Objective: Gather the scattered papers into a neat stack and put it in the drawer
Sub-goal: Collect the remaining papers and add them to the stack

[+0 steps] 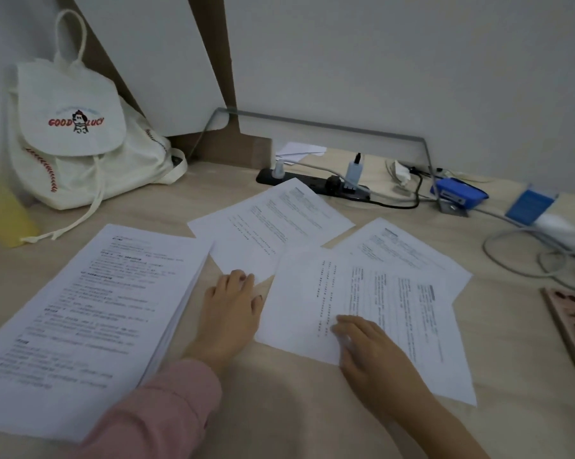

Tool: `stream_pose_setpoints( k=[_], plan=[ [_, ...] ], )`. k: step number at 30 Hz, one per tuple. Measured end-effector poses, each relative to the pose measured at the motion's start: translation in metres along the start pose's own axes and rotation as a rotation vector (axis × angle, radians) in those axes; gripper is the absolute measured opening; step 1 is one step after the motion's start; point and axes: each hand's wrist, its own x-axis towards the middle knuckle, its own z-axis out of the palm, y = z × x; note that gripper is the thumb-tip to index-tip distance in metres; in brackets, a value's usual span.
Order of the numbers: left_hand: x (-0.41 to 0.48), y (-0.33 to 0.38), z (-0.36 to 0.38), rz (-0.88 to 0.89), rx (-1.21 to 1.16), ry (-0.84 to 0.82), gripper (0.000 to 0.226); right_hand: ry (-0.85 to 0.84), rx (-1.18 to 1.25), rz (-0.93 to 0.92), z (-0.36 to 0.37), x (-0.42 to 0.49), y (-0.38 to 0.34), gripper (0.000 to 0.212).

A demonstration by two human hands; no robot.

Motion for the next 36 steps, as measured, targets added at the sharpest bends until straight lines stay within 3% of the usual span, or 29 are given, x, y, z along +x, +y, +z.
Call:
stream_pose_setpoints(
  k=[5, 8, 12, 14, 15, 17, 19, 21, 24, 27, 31, 33, 36],
  plan=[
    [-0.026, 0.013, 0.001, 0.019, 0.066, 0.019, 0.041, 0.004, 0.107, 0.027, -0.005, -0.013, 0.022, 0.024],
    [-0.043, 0.022, 0.003, 0.041, 0.019, 0.036, 0.036, 0.075, 0.170, 0.095, -0.012, -0.019, 0.037, 0.038],
    [-0.060, 0.036, -0.004, 0.092, -0.077, 0.014, 0.027, 0.226, 0.038, 0.428, -0.025, -0.022, 0.061, 0.024],
    [-0.063, 0.038, -0.005, 0.103, -0.139, 0.034, 0.023, 0.181, -0.080, 0.656, -0.029, -0.022, 0.077, 0.057],
    [-0.063, 0.038, -0.004, 0.117, -0.152, 0.022, 0.024, 0.135, -0.090, 0.736, -0.032, -0.023, 0.082, 0.069],
    [-0.060, 0.039, -0.004, 0.100, -0.090, -0.052, 0.041, 0.029, -0.090, 0.774, -0.037, -0.022, 0.087, 0.073],
    [-0.055, 0.039, -0.003, 0.062, -0.086, -0.178, 0.072, -0.055, -0.037, 0.677, -0.040, -0.021, 0.094, 0.065],
    [-0.054, 0.037, 0.001, 0.052, -0.019, -0.200, 0.085, -0.124, 0.070, 0.583, -0.047, -0.020, 0.099, 0.060],
    [-0.058, 0.042, 0.002, 0.078, 0.018, -0.232, 0.061, -0.186, 0.274, 0.532, -0.060, -0.020, 0.102, 0.060],
    [-0.062, 0.049, 0.000, 0.124, -0.044, -0.229, 0.048, -0.068, 0.213, 0.520, -0.056, -0.023, 0.107, 0.059],
    [-0.056, 0.064, 0.001, 0.091, -0.121, -0.112, 0.063, 0.220, 0.041, 0.830, -0.056, -0.026, 0.119, 0.067],
    [-0.049, 0.072, 0.007, 0.091, -0.170, -0.145, 0.065, 0.167, 0.026, 0.939, -0.063, -0.025, 0.124, 0.080],
    [-0.037, 0.085, 0.018, 0.152, -0.134, -0.150, 0.084, 0.040, -0.024, 0.876, -0.067, -0.015, 0.133, 0.082]
  ],
)
